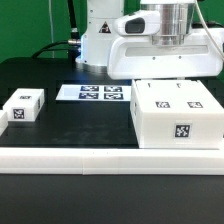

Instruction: Assemble cabinet

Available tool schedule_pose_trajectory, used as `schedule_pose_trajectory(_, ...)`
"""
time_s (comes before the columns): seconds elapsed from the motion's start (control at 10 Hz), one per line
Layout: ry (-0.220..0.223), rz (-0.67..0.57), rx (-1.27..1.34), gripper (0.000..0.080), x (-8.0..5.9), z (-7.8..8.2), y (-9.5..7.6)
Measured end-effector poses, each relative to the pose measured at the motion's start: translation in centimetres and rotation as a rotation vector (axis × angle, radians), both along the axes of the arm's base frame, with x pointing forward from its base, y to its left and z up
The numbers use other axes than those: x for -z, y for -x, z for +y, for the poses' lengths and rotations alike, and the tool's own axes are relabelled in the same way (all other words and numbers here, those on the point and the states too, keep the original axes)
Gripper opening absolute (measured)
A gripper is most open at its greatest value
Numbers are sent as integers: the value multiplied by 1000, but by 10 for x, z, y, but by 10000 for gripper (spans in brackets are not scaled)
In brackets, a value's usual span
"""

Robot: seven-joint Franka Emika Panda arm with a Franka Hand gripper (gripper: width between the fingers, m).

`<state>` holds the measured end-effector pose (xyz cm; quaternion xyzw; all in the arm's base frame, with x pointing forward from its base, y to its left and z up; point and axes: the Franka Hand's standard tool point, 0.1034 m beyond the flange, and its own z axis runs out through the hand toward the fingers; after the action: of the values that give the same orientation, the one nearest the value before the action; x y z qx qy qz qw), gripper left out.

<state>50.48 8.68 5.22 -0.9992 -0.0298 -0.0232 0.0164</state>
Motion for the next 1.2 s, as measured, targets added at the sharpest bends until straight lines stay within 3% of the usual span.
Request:
schedule_pose_trajectory(0.2, -12, 96, 46, 223, 3, -7, 11)
schedule_pose_trajectory(0.5, -14, 116, 40, 223, -12, -4, 11)
schedule_pose_trajectory(0.8, -12, 126, 39, 224, -7, -4, 14)
schedule_pose_trajectory(0.9, -22, 150, 64, 225, 2, -9, 17)
schedule_pose_trajectory(1.0, -26, 203, 76, 225, 2, -13, 21)
schedule_pose_trajectory(1.2, -31, 261, 79, 225, -11, -13, 18)
